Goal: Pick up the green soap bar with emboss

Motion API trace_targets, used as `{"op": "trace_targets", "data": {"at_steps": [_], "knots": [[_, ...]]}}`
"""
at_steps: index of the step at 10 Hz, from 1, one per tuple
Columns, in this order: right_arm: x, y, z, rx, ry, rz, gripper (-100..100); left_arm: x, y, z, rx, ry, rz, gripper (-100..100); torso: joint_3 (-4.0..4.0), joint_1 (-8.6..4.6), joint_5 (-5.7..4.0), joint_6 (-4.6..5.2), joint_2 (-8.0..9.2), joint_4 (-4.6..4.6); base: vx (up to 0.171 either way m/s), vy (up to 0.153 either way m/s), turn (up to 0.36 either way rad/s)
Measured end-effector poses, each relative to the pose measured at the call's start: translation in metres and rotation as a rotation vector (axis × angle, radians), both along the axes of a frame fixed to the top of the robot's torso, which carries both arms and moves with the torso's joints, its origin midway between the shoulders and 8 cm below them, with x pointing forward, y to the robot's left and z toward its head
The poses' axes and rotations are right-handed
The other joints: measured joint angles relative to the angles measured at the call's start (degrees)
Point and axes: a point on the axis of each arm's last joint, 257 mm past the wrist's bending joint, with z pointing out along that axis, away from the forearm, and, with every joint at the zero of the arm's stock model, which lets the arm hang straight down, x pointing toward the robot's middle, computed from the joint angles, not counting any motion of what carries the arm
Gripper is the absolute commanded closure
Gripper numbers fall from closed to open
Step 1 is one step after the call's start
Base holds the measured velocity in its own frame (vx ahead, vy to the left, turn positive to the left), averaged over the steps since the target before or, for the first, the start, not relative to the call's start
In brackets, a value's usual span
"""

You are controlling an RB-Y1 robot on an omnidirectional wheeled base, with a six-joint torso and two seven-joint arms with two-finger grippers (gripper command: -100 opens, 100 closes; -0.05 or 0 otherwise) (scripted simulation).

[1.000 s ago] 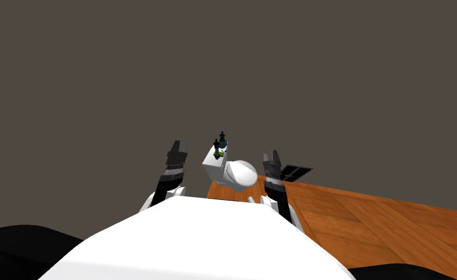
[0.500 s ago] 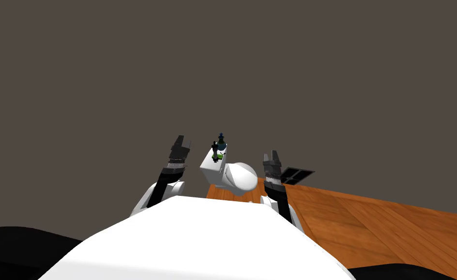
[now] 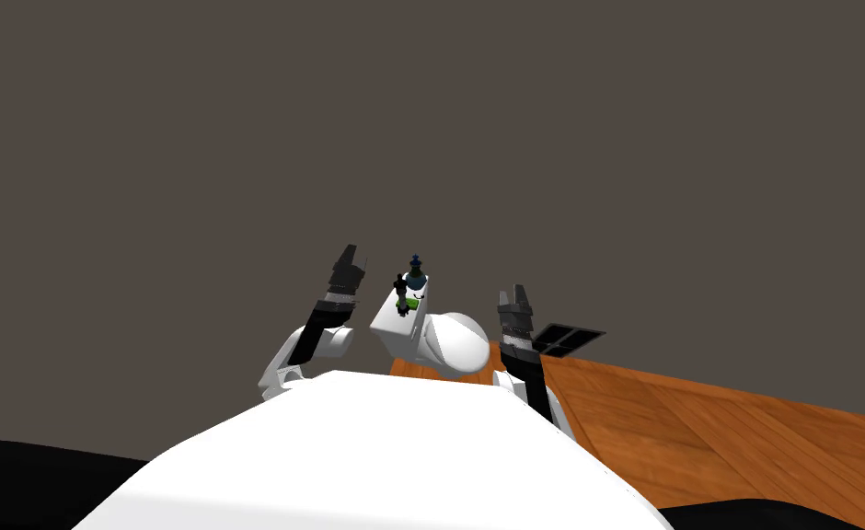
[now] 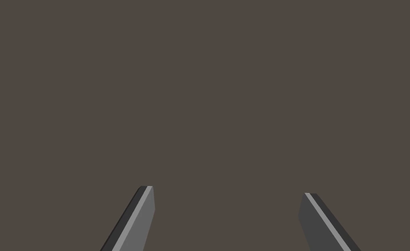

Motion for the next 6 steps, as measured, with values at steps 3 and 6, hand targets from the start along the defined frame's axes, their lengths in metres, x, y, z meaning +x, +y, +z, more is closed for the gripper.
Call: {"op": "trace_targets", "data": {"at_steps": [3,6], "knots": [[0.000,0.000,0.000,0.000,0.000,0.000,0,0.019,-0.002,0.008,-0.004,0.019,-0.008,-100,0.04,0.04,0.01,0.00,0.09,0.01,0.099,-0.021,0.030],[0.000,0.000,0.000,0.000,0.000,0.000,0,0.040,-0.004,0.018,-0.011,0.041,-0.016,-100,0.21,0.16,0.03,0.00,0.38,0.07,0.013,0.004,-0.012]]}}
